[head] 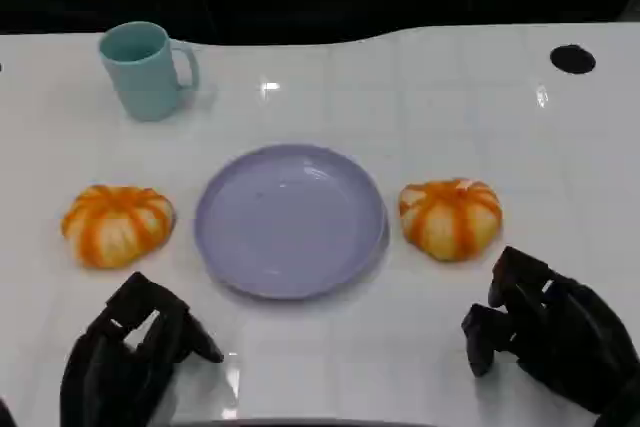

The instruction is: Grasp the bread from the table and place it into the plate.

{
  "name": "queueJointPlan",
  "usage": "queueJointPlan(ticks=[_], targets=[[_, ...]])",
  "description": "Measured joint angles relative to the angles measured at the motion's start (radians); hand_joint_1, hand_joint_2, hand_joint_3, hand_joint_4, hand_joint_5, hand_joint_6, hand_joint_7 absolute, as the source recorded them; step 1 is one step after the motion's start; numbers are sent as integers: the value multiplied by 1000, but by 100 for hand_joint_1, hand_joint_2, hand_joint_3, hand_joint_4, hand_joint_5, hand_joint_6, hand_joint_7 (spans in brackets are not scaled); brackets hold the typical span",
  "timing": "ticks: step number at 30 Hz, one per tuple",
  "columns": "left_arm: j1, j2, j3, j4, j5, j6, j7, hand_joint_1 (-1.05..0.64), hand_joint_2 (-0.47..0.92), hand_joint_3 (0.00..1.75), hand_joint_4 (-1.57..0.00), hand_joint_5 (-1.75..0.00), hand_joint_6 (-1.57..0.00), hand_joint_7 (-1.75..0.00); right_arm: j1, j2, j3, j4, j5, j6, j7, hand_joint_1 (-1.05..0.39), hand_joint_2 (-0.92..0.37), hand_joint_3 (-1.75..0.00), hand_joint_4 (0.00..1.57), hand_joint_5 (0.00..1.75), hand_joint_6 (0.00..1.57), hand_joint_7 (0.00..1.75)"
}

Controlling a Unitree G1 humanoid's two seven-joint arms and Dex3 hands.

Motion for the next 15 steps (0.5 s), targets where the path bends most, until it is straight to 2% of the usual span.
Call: queueJointPlan(ticks=[15], targets=[[3, 0, 0, -4, 2, 1, 1, -57, 92, 25, -63, -175, -50, -154, 0, 0, 0, 7, 1, 0, 0, -46, -92, -40, 78, 175, 56, 175]])
